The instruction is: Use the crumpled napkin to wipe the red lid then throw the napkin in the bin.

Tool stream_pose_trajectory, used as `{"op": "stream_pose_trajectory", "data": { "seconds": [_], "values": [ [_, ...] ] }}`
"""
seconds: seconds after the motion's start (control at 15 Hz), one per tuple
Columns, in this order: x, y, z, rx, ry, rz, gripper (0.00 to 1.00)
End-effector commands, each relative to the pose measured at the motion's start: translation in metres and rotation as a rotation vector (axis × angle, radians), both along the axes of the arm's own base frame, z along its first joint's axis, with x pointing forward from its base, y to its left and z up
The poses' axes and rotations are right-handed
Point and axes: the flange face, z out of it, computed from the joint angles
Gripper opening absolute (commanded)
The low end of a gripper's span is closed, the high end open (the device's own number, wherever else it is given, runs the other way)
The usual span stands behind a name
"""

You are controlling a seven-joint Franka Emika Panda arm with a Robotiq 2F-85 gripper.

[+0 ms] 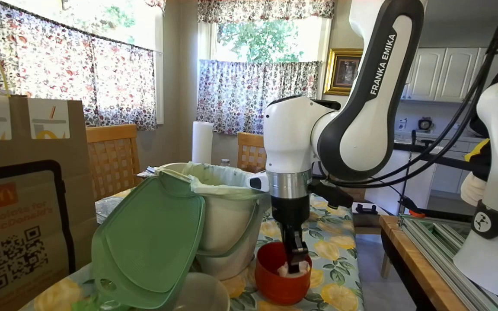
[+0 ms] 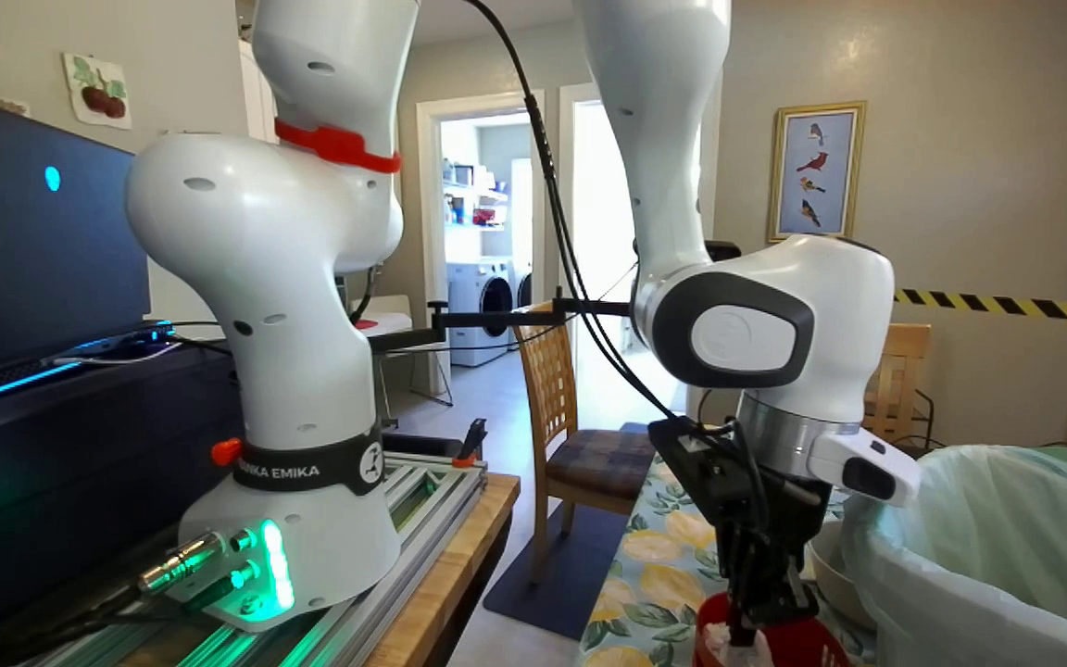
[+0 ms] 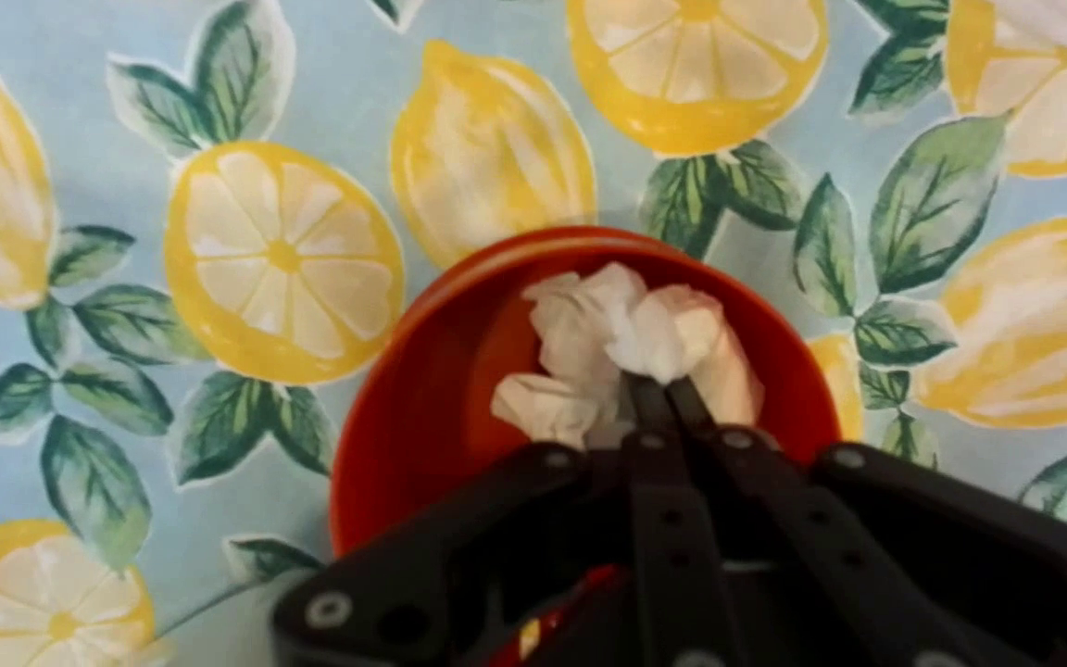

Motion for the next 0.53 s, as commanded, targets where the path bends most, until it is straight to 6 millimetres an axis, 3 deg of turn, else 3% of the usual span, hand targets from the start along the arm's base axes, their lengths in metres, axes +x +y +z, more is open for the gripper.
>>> {"op": "stream_pose_trajectory", "data": {
  "seconds": [0.0,0.47],
  "values": [
    [0.002,0.009,0.002,0.048,-0.03,-0.001,0.01],
    [0.007,-0.009,0.011,-0.031,-0.146,-0.015,0.01]
  ]
}}
